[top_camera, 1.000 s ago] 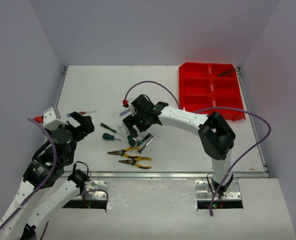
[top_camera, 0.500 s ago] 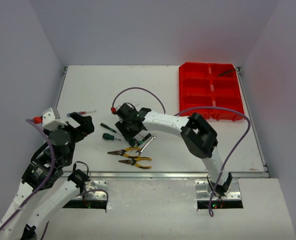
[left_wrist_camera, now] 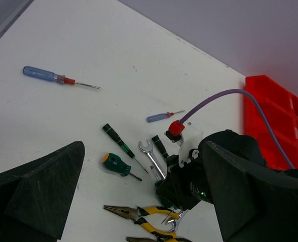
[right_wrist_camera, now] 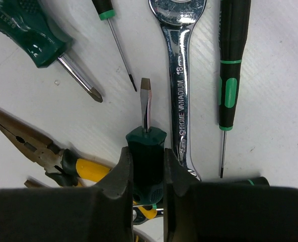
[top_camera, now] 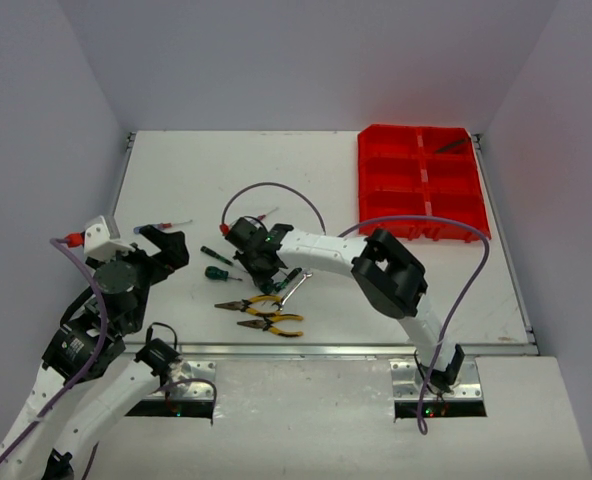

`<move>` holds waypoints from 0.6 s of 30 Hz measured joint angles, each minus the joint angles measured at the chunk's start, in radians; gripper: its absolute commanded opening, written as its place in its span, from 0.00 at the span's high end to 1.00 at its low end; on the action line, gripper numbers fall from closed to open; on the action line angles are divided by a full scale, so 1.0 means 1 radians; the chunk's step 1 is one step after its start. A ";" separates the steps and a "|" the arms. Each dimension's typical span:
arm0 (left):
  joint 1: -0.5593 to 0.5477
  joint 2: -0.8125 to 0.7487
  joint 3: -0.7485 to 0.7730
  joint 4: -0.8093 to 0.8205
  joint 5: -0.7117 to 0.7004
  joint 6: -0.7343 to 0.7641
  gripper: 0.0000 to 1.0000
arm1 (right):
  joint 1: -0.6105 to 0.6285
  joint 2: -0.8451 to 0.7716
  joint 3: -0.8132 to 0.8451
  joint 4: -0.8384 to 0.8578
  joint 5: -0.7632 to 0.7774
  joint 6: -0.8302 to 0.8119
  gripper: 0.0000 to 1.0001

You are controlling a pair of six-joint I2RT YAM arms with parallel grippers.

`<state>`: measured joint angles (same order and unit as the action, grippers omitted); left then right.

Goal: Sort the tools into containers

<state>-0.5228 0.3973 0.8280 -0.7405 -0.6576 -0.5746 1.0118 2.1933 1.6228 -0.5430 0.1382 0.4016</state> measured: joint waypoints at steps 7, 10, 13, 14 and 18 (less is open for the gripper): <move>0.000 0.000 0.000 0.004 0.008 0.003 0.00 | 0.018 -0.004 0.001 0.003 0.030 -0.001 1.00; 0.000 -0.002 0.000 0.004 0.008 0.003 0.00 | 0.018 -0.019 0.001 0.003 0.037 -0.004 1.00; 0.000 -0.008 0.000 0.004 0.009 0.003 0.00 | 0.018 -0.042 0.001 0.003 0.040 -0.006 1.00; 0.000 -0.011 0.000 0.004 0.009 0.003 0.00 | 0.018 -0.052 0.001 0.004 0.041 -0.006 1.00; 0.000 -0.013 0.000 0.004 0.011 0.003 0.00 | 0.015 -0.105 -0.001 0.009 0.040 -0.006 1.00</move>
<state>-0.5228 0.3840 0.8280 -0.7364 -0.6468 -0.5720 1.0272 2.0885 1.6215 -0.5335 0.1787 0.3954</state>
